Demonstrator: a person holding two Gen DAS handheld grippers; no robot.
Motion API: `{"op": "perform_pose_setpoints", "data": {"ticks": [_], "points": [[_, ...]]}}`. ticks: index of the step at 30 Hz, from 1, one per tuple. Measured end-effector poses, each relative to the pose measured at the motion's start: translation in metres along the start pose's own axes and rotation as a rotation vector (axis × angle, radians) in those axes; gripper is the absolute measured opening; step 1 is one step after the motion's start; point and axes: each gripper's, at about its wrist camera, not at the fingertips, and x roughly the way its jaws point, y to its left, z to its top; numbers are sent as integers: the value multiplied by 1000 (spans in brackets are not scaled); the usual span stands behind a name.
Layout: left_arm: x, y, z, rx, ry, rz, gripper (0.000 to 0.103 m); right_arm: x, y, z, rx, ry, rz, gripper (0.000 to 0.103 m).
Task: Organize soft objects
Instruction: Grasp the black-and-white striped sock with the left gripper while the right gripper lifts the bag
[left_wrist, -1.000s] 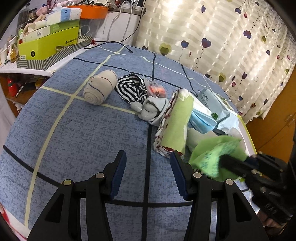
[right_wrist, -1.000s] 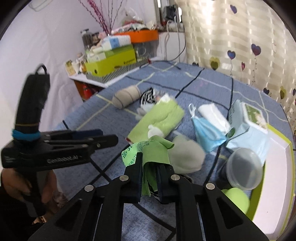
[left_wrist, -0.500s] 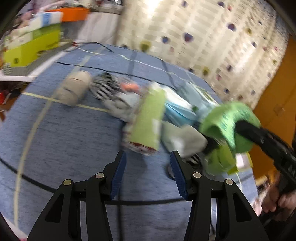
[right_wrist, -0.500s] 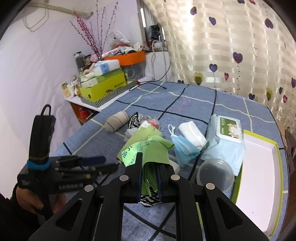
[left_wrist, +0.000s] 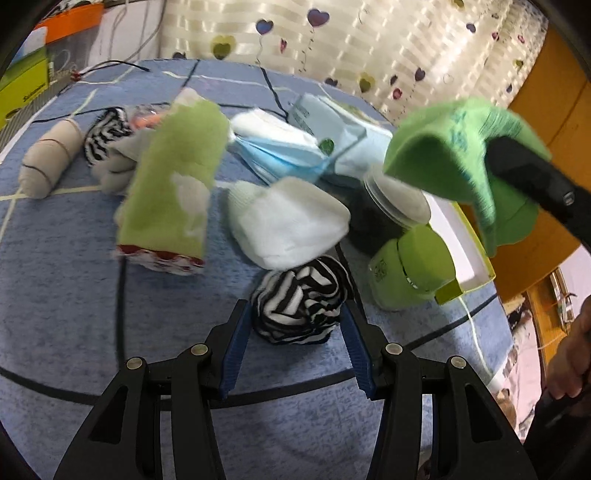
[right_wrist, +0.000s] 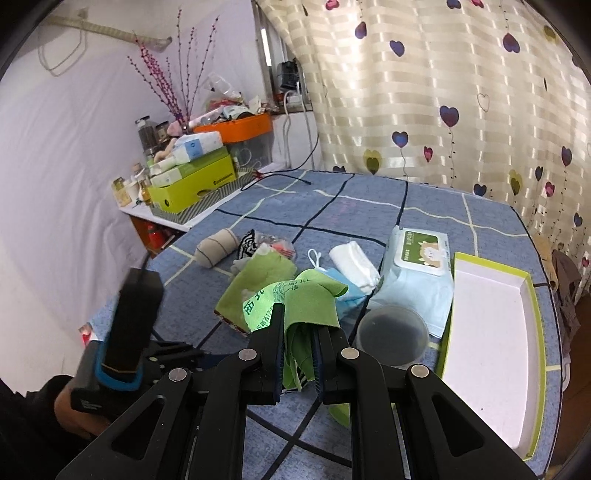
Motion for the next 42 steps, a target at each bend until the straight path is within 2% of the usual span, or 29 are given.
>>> {"op": "perform_pose_setpoints", "data": {"ticks": [8,9,10,11,15,18,28,36,42], "points": [[14,-14,6,52,13,88,51,-7,-2,-2,7,-12,5,13],[15,-15,6,52,14,92,48,-9,-3,-2,9,-15,3,13],[15,-16,6,51,14,91,41,-10,-3,-2,10,-18,2,13],[15,-15,6,50,23,84,24,-12,-4,-3,11,-20,0,13],[10,-17,2,44,20,62,19,-18,-7,-5,20,-30,-6,13],[-2,-18,-1,37,3,39,18,-23,-7,-6,25,-39,-10,13],[-53,-27,-2,41,-130,7,18,-46,-8,-12,34,-81,-34,13],[-58,-41,11,55,-150,-15,18,-58,-29,-16,71,-97,-65,13],[-59,-63,29,106,-176,-37,18,-61,-57,-19,111,-102,-109,13]]}}
